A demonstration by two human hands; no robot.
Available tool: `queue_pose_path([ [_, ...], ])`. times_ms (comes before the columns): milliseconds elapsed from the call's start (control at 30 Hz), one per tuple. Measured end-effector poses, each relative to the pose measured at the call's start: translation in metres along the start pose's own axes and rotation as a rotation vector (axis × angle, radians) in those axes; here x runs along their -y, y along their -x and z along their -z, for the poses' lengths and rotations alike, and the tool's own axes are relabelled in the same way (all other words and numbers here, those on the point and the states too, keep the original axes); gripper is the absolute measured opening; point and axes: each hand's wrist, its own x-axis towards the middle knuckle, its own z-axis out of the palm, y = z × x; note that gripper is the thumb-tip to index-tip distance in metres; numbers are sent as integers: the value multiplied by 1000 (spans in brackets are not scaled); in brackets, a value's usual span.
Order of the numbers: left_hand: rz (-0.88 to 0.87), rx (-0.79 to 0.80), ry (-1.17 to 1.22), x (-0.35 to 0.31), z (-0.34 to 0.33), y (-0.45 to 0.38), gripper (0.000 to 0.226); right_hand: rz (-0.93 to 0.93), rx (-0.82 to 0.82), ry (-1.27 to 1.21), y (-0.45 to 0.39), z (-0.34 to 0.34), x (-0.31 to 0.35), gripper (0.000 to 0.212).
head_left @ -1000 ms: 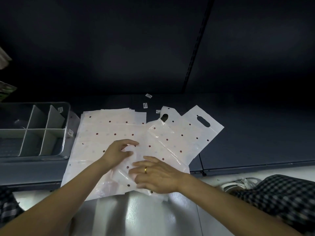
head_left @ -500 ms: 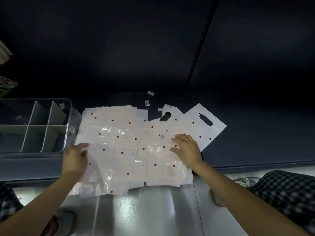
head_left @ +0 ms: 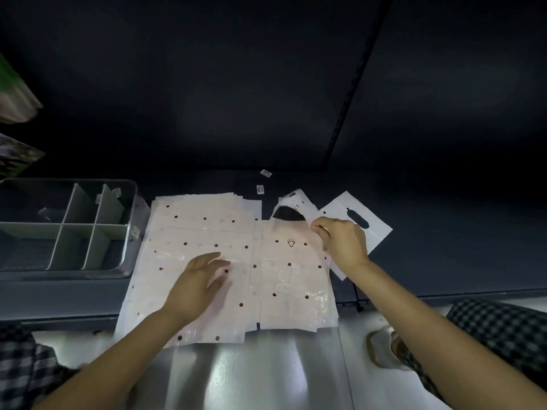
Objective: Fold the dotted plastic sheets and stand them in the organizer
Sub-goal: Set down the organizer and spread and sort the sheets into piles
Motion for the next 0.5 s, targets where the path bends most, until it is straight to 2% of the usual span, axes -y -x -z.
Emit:
queue_pose_path([
  [133, 21, -167, 294, -36, 15, -24, 30, 202, -96, -16, 6, 30, 19, 15],
  [233, 133, -219, 591, -55, 33, -41, 31, 371, -151, -33, 10, 46, 34, 9],
  [300, 275, -117, 819, -58, 42, -49, 34, 418, -22, -86, 13, 53, 39, 13],
  [400, 558, 186, 1125, -53, 40, -48, 50, 444, 121, -176, 17, 58, 37, 18],
  [500, 703, 291, 1376, -41, 27, -41, 65, 337, 284, -303, 20, 60, 34, 23],
])
